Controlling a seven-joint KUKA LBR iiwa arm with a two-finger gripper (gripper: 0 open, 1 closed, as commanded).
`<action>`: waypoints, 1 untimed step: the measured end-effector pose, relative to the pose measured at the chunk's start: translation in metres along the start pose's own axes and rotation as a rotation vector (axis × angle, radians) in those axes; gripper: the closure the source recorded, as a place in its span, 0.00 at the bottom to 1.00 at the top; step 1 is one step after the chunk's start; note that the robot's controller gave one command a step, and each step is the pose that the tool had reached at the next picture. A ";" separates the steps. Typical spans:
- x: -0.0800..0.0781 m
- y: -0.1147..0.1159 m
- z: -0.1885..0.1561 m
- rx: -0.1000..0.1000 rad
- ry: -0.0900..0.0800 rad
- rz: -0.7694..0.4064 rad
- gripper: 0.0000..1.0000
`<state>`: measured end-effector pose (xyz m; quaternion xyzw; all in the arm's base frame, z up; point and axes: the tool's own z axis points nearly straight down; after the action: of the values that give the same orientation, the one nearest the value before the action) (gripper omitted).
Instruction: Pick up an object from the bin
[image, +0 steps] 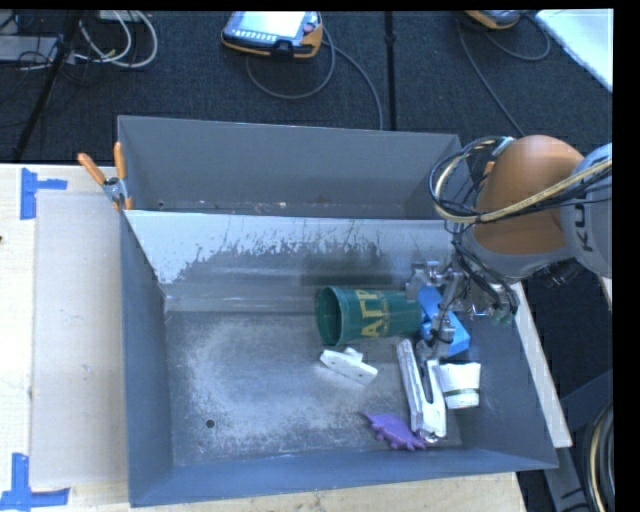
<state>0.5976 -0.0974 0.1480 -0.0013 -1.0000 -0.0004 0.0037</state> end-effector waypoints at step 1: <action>0.000 0.000 -0.001 0.000 0.000 0.000 0.00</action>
Offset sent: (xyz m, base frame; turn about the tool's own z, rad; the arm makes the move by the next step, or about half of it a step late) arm -0.0068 0.0031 0.0118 -0.0561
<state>0.5972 -0.0972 0.1493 -0.0012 -1.0000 -0.0005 0.0036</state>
